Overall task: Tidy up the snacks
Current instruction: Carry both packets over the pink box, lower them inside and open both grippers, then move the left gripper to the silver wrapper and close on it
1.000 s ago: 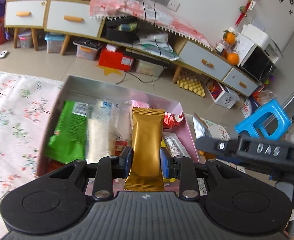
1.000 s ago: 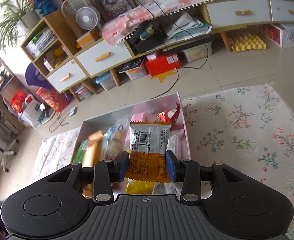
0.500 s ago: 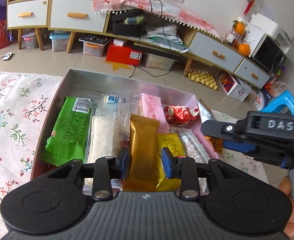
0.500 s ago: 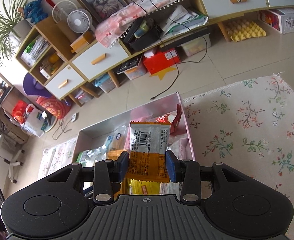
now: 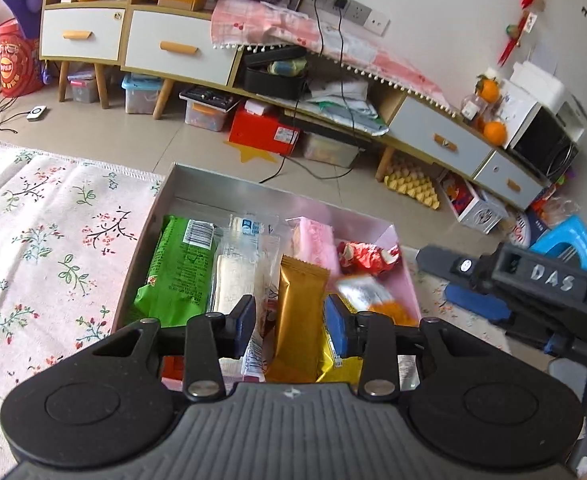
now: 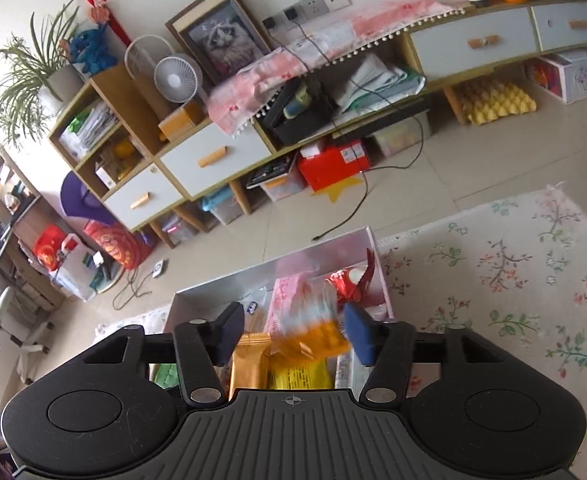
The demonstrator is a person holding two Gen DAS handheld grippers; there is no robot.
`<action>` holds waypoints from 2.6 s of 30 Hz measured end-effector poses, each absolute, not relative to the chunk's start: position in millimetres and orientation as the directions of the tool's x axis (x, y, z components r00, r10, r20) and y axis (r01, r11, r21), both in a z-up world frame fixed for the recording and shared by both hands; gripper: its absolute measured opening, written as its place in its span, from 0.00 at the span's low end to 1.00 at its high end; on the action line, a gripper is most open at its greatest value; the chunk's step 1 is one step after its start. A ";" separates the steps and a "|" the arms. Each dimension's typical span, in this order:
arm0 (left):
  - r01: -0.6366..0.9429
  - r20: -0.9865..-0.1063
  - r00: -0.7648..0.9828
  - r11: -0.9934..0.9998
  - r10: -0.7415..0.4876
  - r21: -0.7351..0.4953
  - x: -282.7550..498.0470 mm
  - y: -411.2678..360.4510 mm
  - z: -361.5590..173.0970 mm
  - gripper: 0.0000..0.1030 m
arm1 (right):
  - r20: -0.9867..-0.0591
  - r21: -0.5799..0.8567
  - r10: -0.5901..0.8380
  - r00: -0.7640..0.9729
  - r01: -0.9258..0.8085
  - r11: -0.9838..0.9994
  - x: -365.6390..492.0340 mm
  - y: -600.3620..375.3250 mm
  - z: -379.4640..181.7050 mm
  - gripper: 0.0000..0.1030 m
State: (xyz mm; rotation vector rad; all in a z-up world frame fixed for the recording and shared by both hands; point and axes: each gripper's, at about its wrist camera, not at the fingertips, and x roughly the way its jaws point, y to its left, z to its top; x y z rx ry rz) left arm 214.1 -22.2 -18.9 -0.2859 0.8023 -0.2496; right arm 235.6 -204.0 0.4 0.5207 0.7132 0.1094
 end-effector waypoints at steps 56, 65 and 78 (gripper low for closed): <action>0.114 -0.824 0.489 0.958 -0.286 -0.265 125.8 -51.7 -77.9 0.74 | -0.763 0.270 0.179 0.622 0.055 0.961 104.1 -181.2 12.3 0.87; 0.128 -0.822 0.550 0.988 -0.144 -0.087 124.7 -57.2 -83.5 0.25 | -0.780 0.229 0.147 0.608 0.059 0.972 106.7 -179.8 4.7 0.87; 0.033 -0.835 0.535 0.991 -0.127 -0.129 130.1 -13.5 -68.4 0.18 | -0.812 0.181 0.102 0.574 0.081 0.980 120.9 -180.7 -18.6 0.87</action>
